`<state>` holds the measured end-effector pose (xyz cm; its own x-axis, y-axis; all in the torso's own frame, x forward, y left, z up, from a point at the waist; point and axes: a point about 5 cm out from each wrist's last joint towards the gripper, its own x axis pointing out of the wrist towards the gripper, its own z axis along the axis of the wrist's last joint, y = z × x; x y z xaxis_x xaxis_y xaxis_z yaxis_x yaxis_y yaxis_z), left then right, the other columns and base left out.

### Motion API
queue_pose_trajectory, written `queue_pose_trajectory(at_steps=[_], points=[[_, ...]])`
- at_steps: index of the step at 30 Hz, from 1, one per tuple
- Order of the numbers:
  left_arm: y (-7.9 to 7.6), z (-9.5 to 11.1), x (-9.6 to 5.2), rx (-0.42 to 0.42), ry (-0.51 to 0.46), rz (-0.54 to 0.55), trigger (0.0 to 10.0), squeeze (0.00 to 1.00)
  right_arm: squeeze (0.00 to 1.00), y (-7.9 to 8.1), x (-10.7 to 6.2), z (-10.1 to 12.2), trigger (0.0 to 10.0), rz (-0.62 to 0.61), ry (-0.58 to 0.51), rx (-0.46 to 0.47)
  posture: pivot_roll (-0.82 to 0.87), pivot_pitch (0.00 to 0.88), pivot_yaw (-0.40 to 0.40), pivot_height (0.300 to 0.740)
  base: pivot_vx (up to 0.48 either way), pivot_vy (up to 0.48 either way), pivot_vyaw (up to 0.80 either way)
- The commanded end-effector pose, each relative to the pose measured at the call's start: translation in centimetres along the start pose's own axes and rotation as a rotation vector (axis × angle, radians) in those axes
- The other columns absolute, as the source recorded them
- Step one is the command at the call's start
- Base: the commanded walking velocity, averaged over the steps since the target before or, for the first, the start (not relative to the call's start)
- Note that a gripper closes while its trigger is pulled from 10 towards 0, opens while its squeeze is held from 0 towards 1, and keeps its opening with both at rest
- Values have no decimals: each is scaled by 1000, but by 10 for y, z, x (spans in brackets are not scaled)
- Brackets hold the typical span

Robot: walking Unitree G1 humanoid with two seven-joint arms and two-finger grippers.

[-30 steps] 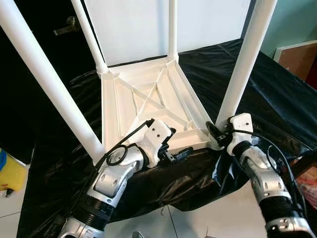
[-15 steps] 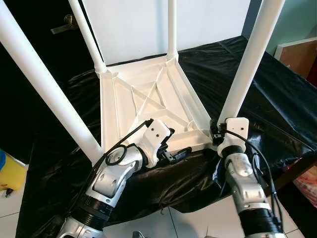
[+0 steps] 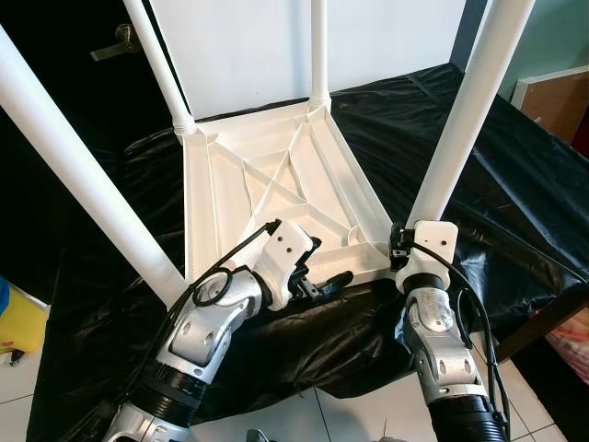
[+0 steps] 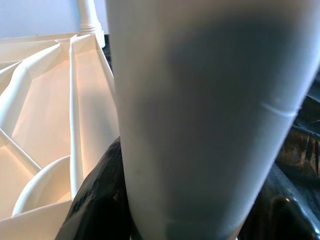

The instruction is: Building children table

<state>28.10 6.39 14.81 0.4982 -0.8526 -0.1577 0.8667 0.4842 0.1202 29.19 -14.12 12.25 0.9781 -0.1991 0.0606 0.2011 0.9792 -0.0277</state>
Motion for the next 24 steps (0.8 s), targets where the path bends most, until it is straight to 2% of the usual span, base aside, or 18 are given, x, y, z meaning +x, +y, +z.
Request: queue_pose_trajectory(at_steps=[1, 4, 5, 6, 7, 9, 11, 14, 15, 19, 20, 22, 24], points=[[2, 2, -3, 11, 1, -1, 10000, 0, 0, -1, -8, -21, 10000, -25, 107, -6, -94, 48, 91, 740, 0, 0, 0], [3, 2, -4, 12, -1, 7, 10000, 0, 0, -1, -7, -18, 10000, -27, 93, -16, -95, 48, 90, 740, 0, 0, 0], [4, 2, -3, 12, -2, 10, 10000, 0, 388, -2, -7, -17, 10000, -23, 85, -16, -95, 48, 90, 740, 0, 0, 0], [4, 2, -3, 12, -2, 10, 10000, 0, 388, -2, -7, -17, 10000, -23, 85, -16, -95, 48, 90, 740, 0, 0, 0], [4, 2, -3, 12, -3, 12, 10000, 0, 1000, -2, -7, -15, 10000, -11, 78, -11, -101, 48, 86, 740, 0, 0, 0], [5, 3, -2, 12, -8, 14, 10000, 0, 1000, -1, -7, -9, 10000, 28, 36, 18, -103, 46, 85, 740, 0, 0, 0], [5, 3, -2, 12, -8, 14, 10000, 0, 1000, -1, -7, -9, 10000, 28, 36, 18, -103, 46, 85, 740, 0, 0, 0], [4, 3, -1, 12, -13, 14, 10000, 0, 1000, -2, -10, -3, 10000, 95, -15, 23, -114, 47, 82, 740, 0, 0, 0], [4, 4, 0, 12, -15, 14, 10000, 0, 878, -5, -10, -3, 10000, 128, -18, 28, -116, 46, 80, 740, 0, 0, 0], [4, 4, 1, 12, -17, 14, 10000, 0, 878, -9, -11, -4, 10000, 162, -16, 36, -118, 45, 80, 740, 0, 0, 0], [5, 4, 2, 12, -19, 15, 10000, 0, 0, -13, -12, -3, 10000, 209, -26, 40, -123, 44, 80, 740, 0, 0, 0], [5, 5, 2, 14, -23, 14, 10000, 0, 0, -20, -13, -1, 10000, 294, -45, 45, -128, 38, 82, 740, 0, 0, 0], [5, 5, 2, 14, -23, 14, 10000, 0, 0, -20, -13, -1, 10000, 294, -45, 45, -128, 38, 82, 740, 0, 0, 0]])
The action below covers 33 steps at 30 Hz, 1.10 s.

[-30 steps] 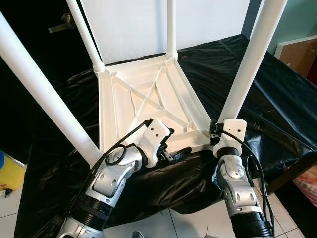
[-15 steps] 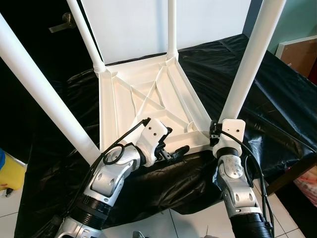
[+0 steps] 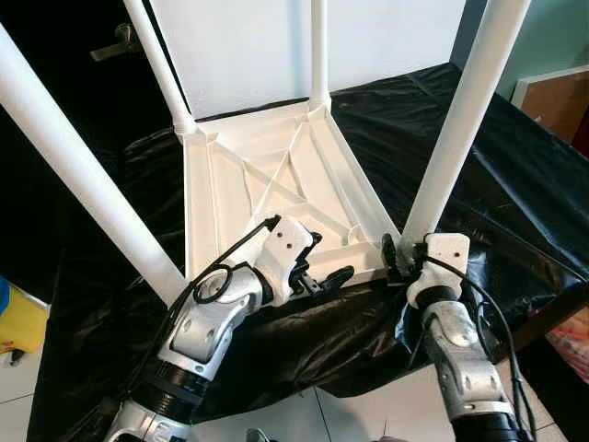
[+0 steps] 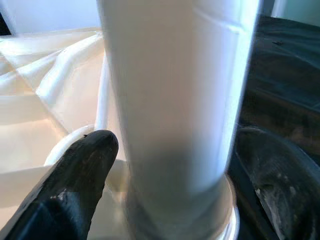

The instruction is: Building children table

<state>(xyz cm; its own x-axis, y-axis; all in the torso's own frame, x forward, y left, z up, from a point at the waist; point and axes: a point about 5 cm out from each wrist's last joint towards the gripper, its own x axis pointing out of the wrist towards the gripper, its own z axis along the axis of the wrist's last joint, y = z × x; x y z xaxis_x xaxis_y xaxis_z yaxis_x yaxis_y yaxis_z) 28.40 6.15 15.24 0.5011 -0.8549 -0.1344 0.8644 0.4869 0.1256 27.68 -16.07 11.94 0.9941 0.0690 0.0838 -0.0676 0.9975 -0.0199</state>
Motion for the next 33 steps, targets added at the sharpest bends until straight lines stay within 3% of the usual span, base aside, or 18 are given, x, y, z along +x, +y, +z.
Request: queue_pose_trajectory(at_steps=[1, 4, 9, 11, 18, 30, 31, 32, 33], points=[[3, 1, 1, 22, -5, 7, 10000, 0, 0, -9, -1, 5, 10000, 111, -28, 19, -131, 33, 87, 740, 0, 0, 0], [6, 5, 2, 27, -14, -2, 10000, 0, 0, -21, 3, 7, 10000, 266, -6, -7, -135, 35, 92, 740, 0, 0, 0], [4, 6, 2, 20, -17, -28, 10000, 0, 0, -26, 7, 7, 10000, 375, 34, -12, -140, 26, 95, 740, 0, 0, 0], [0, 6, 2, 15, -20, -64, 10000, 0, 0, -33, 14, 10, 10000, 466, 61, -69, -142, 18, 92, 740, 0, 0, 0], [-2, 7, 3, 19, -24, -92, 10000, 0, 0, -42, 31, 12, 10000, 594, 110, -180, -135, 11, 87, 740, 0, 0, 0], [-3, 8, 1, 22, -9, -106, 10000, 0, 0, -36, 49, 17, 9804, 698, 111, -232, -107, 9, 85, 740, 0, 0, 0], [-3, 7, 0, 21, -7, -103, 10000, 0, 0, -36, 49, 15, 6078, 718, 114, -234, -101, 12, 85, 740, 0, 0, 0], [-3, 7, 0, 21, -7, -103, 10000, 0, 0, -36, 49, 15, 6078, 718, 114, -234, -101, 12, 85, 740, 0, 0, 0], [-3, 7, -2, 19, -5, -102, 10000, 0, 0, -36, 49, 13, 0, 728, 119, -236, -98, 14, 86, 740, 0, 0, 0]])
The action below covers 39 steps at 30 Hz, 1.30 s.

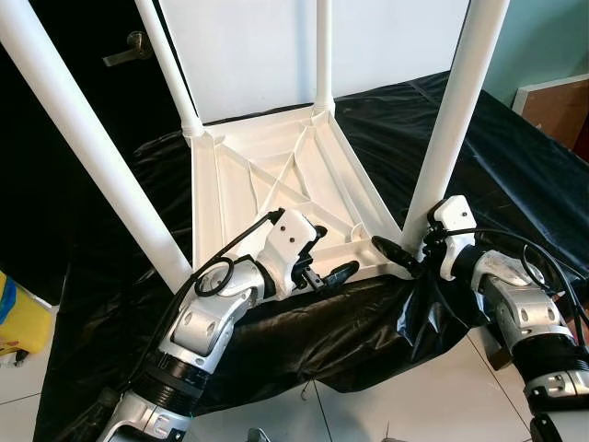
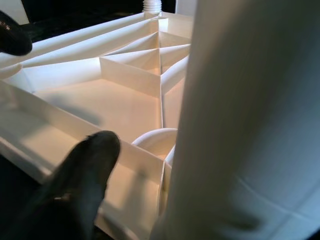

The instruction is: Building children table

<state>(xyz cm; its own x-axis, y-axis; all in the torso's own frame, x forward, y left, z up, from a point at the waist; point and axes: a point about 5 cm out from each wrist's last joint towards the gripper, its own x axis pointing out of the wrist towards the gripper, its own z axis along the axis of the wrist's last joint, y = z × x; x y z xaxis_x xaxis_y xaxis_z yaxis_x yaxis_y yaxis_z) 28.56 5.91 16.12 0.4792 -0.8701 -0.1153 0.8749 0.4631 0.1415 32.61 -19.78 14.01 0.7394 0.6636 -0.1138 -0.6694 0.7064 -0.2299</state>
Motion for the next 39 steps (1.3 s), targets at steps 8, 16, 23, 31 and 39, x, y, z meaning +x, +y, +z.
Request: queue_pose_trajectory(at_steps=[8, 16, 23, 31, 39], points=[[-3, -2, -6, -1, 25, -80, 10000, 0, 0, -1, -1, -9, 0, 35, 32, -17, -103, 13, 91, 740, 0, 0, 0], [-3, -2, -5, -3, 23, -78, 10000, 0, 0, -1, -4, -13, 10000, 6, 39, 8, -110, 11, 93, 740, 0, 0, 0], [-2, -3, -4, -4, 25, -62, 10000, 0, 0, 4, -3, -15, 10000, -100, -10, 55, -115, 13, 95, 740, 0, 0, 0], [-3, -5, -2, -5, 29, -51, 10000, 0, 0, 17, 1, -18, 10000, -275, -20, 71, -118, 14, 87, 740, 0, 0, 0], [-5, -8, -3, -12, 33, -50, 10000, 0, 0, 28, 4, -20, 10000, -414, -3, 103, -119, 16, 83, 740, 0, 0, 0]])
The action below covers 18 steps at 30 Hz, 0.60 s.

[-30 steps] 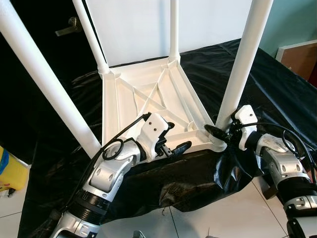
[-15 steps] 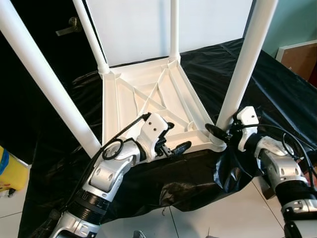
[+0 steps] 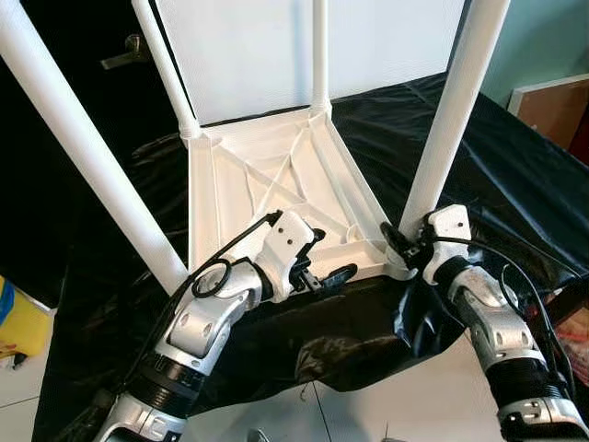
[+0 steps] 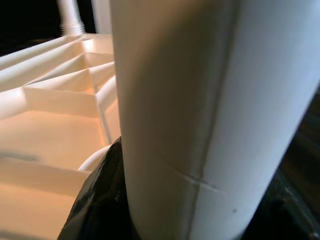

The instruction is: Building children table

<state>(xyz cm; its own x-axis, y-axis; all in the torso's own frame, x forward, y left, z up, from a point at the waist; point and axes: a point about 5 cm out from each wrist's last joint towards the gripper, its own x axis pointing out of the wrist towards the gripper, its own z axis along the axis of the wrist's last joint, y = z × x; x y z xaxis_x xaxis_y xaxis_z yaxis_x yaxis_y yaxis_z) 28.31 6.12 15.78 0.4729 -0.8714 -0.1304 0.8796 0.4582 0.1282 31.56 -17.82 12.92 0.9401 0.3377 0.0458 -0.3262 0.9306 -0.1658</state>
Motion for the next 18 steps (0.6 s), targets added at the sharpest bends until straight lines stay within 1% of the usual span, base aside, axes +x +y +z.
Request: queue_pose_trajectory(at_steps=[1, 2, 3, 4, 7, 8, 9, 12, 15, 16, 17, 18], points=[[-4, -5, -1, -1, 19, -42, 10000, 0, 0, 5, -5, -16, 10000, -48, 82, 29, -118, 16, 79, 740, 0, 0, 0], [-4, -5, -1, -3, 20, -41, 10000, 0, 0, 8, -6, -17, 10000, -93, 87, 54, -118, 17, 79, 740, 0, 0, 0], [-4, -5, -1, -3, 20, -41, 10000, 0, 0, 8, -6, -17, 10000, -93, 87, 54, -118, 17, 79, 740, 0, 0, 0], [-3, -5, -1, -3, 20, -40, 10000, 0, 0, 10, -6, -18, 10000, -122, 91, 70, -118, 17, 79, 740, 0, 0, 0], [-3, -6, -2, -5, 21, -37, 10000, 0, 0, 19, -7, -19, 10000, -244, 108, 110, -115, 14, 74, 740, 0, 0, 0], [-3, -6, -2, -5, 21, -37, 10000, 0, 0, 19, -7, -19, 10000, -244, 108, 110, -115, 14, 74, 740, 0, 0, 0], [-3, -6, -1, -6, 20, -35, 10000, 0, 0, 22, -7, -20, 10000, -282, 114, 125, -115, 13, 74, 740, 0, 0, 0], [-3, -6, -1, -6, 20, -34, 10000, 0, 0, 25, -6, -20, 10000, -315, 119, 137, -112, 10, 70, 740, 0, 0, 0], [-2, -5, -1, -3, 18, -28, 10000, 0, 0, 35, -6, -19, 10000, -455, 128, 156, -102, 6, 64, 740, 0, 0, 0], [-2, -5, -1, -3, 18, -28, 10000, 0, 0, 35, -6, -19, 10000, -455, 128, 156, -102, 6, 64, 740, 0, 0, 0], [-2, -5, -1, -3, 17, -26, 10000, 0, 0, 38, -7, -18, 10000, -487, 131, 158, -102, 6, 64, 740, 0, 0, 0], [-1, -5, -1, -1, 17, -24, 10000, 0, 0, 41, -6, -18, 10000, -490, 133, 164, -100, 4, 63, 740, 0, 0, 0]])
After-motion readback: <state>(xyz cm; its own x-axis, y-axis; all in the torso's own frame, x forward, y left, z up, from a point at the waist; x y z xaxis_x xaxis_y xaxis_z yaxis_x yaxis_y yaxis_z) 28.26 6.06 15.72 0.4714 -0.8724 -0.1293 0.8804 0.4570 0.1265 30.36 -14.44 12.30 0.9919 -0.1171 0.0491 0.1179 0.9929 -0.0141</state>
